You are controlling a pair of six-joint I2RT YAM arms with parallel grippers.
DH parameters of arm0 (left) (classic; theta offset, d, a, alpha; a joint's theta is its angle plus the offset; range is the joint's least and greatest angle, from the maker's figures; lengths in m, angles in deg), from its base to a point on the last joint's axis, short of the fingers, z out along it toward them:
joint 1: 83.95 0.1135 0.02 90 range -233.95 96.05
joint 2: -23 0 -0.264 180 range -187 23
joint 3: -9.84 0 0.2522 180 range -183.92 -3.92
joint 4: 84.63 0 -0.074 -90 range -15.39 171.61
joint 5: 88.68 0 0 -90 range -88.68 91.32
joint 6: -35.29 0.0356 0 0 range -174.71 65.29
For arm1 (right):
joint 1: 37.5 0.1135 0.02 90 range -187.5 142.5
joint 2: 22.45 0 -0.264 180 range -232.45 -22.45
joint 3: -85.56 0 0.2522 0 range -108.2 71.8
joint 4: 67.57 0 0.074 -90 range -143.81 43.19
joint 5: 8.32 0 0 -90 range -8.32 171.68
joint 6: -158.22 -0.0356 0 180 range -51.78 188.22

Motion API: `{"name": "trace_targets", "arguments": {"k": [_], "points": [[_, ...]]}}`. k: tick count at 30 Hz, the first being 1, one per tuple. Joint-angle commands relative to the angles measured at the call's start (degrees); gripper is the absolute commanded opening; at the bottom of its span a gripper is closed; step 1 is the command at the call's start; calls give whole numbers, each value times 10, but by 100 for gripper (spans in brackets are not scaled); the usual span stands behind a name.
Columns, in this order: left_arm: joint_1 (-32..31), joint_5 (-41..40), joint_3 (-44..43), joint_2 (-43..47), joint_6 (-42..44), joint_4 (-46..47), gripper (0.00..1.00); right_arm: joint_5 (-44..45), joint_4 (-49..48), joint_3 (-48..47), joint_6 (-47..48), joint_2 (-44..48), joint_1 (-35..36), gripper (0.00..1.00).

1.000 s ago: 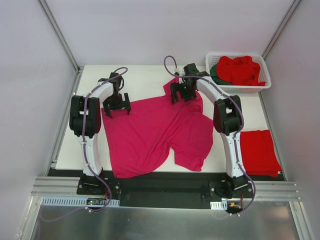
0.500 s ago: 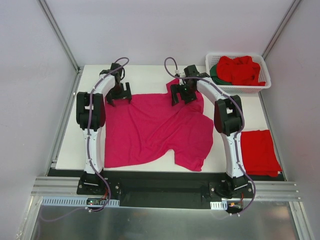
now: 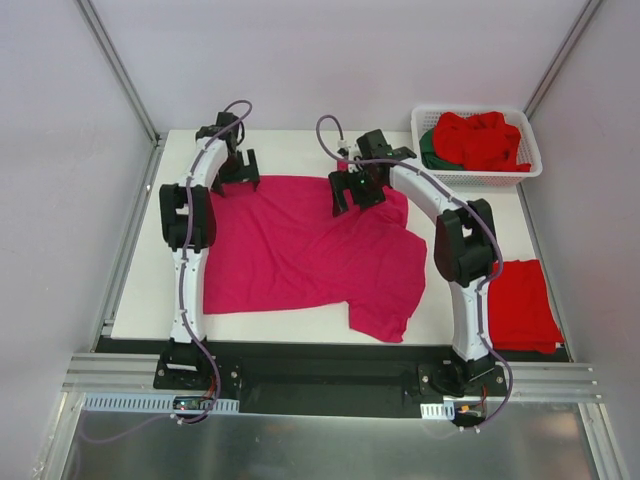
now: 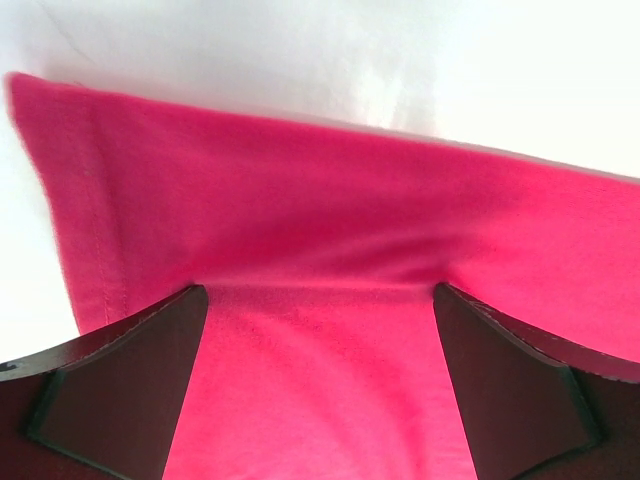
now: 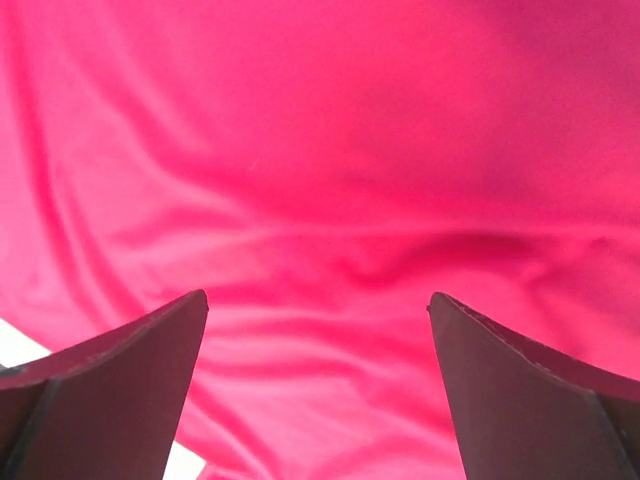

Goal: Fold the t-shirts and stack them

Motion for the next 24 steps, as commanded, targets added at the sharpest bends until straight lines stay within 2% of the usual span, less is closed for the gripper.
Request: {"name": "trace_targets", "arguments": {"k": [1, 7, 16, 22, 24], "points": [[37, 13, -39, -28, 9, -28, 98, 23, 10, 16, -10, 61, 27, 96], [83, 64, -74, -51, 1, -35, 99, 32, 21, 30, -13, 100, 49, 96], [88, 88, -110, -74, -4, -37, 99, 44, 34, 30, -11, 117, 65, 96], [87, 95, -99, -22, -10, -36, 99, 48, 9, 66, -14, 110, 74, 96], [82, 95, -81, 23, -15, -35, 99, 53, -29, 106, -15, 116, 84, 96]]}}
